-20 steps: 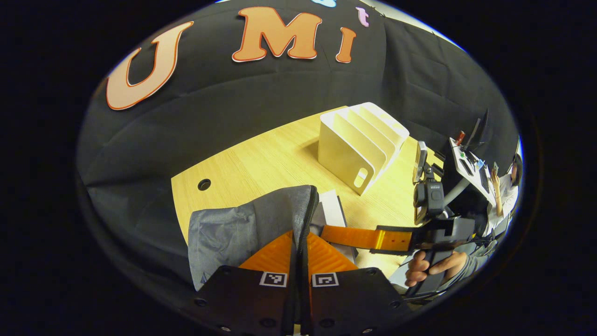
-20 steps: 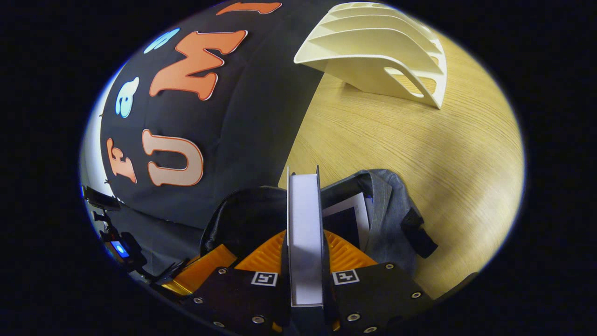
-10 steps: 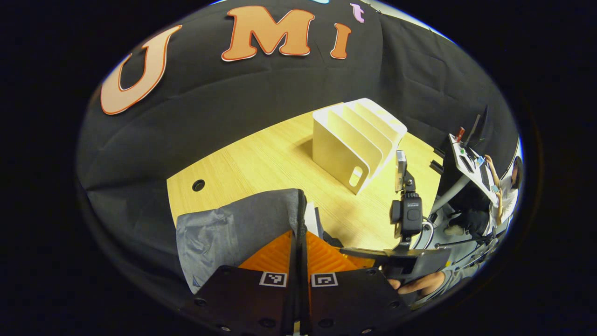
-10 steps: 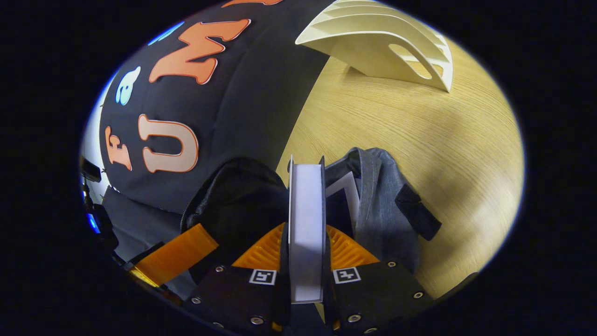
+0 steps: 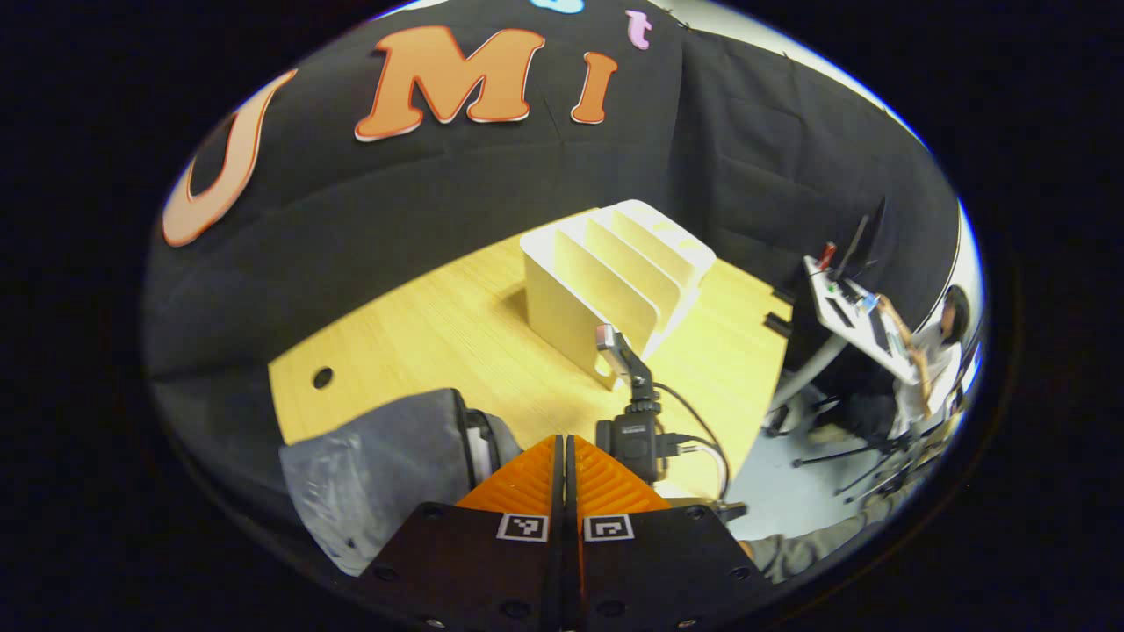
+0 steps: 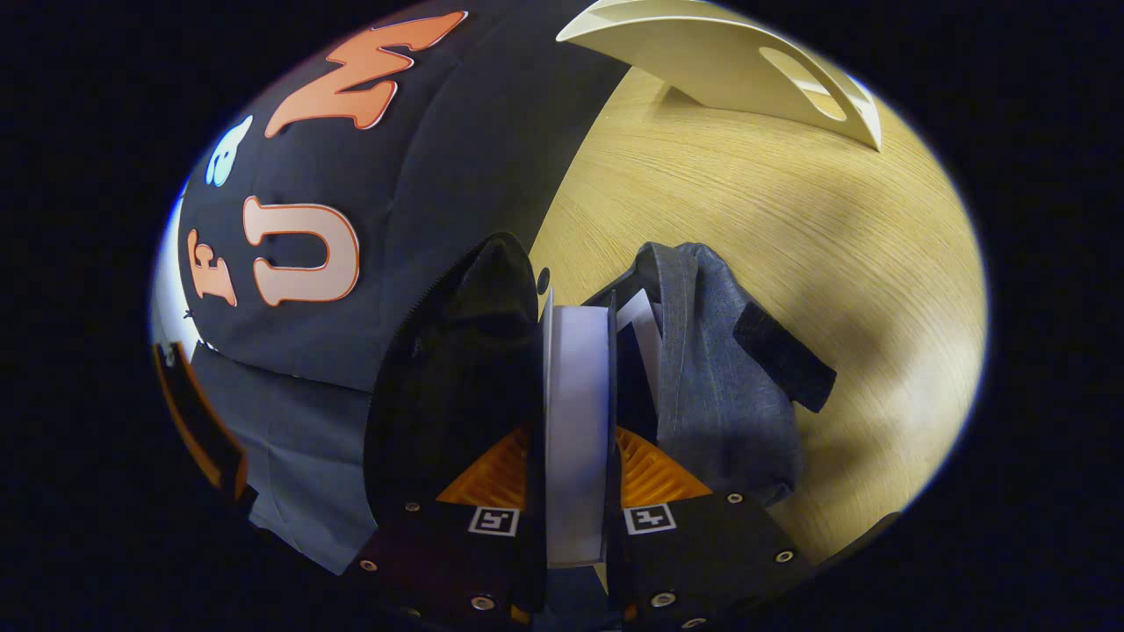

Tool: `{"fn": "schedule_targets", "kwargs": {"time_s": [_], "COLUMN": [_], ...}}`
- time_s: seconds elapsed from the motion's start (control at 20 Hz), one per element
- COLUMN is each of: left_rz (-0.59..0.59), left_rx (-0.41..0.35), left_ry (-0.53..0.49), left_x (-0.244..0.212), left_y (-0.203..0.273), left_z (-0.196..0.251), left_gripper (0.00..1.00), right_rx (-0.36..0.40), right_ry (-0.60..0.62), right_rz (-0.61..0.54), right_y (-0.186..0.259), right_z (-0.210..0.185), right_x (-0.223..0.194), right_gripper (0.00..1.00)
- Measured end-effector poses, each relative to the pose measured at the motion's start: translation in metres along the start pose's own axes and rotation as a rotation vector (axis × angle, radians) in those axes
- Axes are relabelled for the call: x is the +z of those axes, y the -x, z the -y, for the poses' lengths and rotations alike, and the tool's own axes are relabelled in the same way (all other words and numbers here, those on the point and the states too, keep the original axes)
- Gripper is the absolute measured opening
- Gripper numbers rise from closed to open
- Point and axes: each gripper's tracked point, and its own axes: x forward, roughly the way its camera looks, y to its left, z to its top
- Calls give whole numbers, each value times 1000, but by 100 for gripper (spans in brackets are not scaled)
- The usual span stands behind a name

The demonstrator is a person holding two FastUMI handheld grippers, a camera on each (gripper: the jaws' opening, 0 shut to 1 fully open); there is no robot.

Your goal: Open the schoolbag, grab two books from the bookshelf and put them into the schoolbag.

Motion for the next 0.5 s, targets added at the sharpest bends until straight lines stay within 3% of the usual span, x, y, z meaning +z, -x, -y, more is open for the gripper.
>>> {"fn": "schedule_targets", "kwargs": {"time_s": [0.1, 0.25, 0.45, 0.5], "left_rz": [7, -9, -1, 6], "left_rx": [19, 81, 141, 159], "left_ry": [44, 90, 178, 194], "left_x": [6, 1, 16, 15], "left_y": [-2, 3, -7, -6], "left_z": [-8, -35, -57, -62], "left_gripper": [1, 1, 2, 3], "right_rx": [-35, -149, -176, -170], "right_ry": [23, 58, 90, 104], "right_rz": [-29, -44, -5, 14], "right_y": [5, 18, 49, 58], "right_z": [10, 35, 43, 42], "right_x": [1, 16, 59, 73], "right_gripper": [37, 49, 70, 59]}}
